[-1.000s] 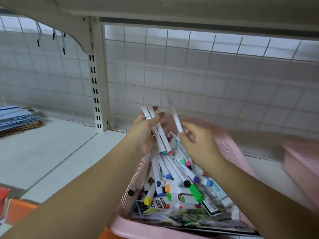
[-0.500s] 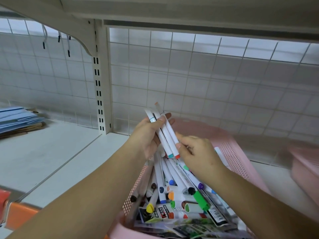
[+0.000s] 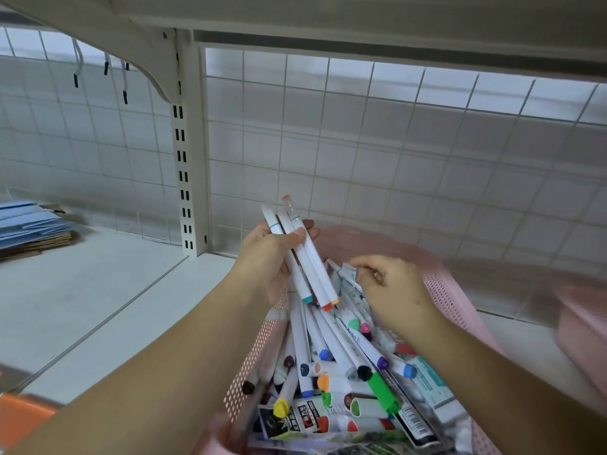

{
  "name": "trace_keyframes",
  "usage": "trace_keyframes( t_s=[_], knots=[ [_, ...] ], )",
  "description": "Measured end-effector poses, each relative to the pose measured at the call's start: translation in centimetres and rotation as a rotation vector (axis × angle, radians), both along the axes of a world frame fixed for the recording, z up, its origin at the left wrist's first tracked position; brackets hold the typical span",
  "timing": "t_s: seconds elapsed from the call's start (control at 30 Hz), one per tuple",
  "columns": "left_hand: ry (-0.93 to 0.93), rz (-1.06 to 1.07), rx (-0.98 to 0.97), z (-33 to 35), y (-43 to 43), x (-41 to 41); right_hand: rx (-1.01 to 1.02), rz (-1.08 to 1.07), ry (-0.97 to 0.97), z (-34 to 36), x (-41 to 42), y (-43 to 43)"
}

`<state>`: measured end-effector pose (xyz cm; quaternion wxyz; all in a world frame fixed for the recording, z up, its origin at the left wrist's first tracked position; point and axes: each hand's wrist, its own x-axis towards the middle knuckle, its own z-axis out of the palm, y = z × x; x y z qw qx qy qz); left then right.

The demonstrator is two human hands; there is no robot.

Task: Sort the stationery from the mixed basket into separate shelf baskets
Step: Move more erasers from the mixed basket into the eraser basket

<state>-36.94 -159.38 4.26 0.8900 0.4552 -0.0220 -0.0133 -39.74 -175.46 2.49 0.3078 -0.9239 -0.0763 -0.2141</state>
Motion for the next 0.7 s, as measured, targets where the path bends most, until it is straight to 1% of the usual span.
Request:
trace_keyframes(
  t_s=[0.07, 0.13, 0.27, 0.33, 0.5, 0.57, 0.6, 0.67, 0.7],
  knots=[
    [0.005, 0.003, 0.018, 0.0, 0.2, 0.2, -0.043, -0.087, 0.078, 0.1, 0.8, -0.8],
    [0.005, 0.014, 0.042, -0.2, 0.3, 0.4, -0.133, -0.132, 0.173, 0.2, 2.0, -1.2],
    [-0.003, -0.013, 0.097, -0.4, 0.3, 0.6, -0.335, -0.143, 0.479, -1.1, 3.8, -1.3],
    [0.008, -0.034, 0.114, -0.4, 0.2, 0.5, -0.423, -0.157, 0.508, -1.8, 4.3, -1.3],
    [0.001, -0.061, 0.148, -0.4, 0.1, 0.5, -0.499, -0.168, 0.458, -2.4, 4.5, -1.3],
    [0.000, -0.062, 0.158, -0.4, 0.2, 0.5, -0.438, -0.185, 0.394, -2.1, 4.1, -1.2],
    [0.000, -0.058, 0.159, -0.5, 0.2, 0.6, -0.359, -0.182, 0.339, -1.6, 3.8, -1.0],
    [0.004, -0.045, 0.155, -0.6, 0.3, 0.6, -0.109, -0.127, 0.211, -0.3, 3.0, -0.6],
    [0.008, -0.037, 0.156, -0.5, 0.3, 0.5, 0.043, -0.067, 0.144, 0.3, 2.3, -0.3]
  ],
)
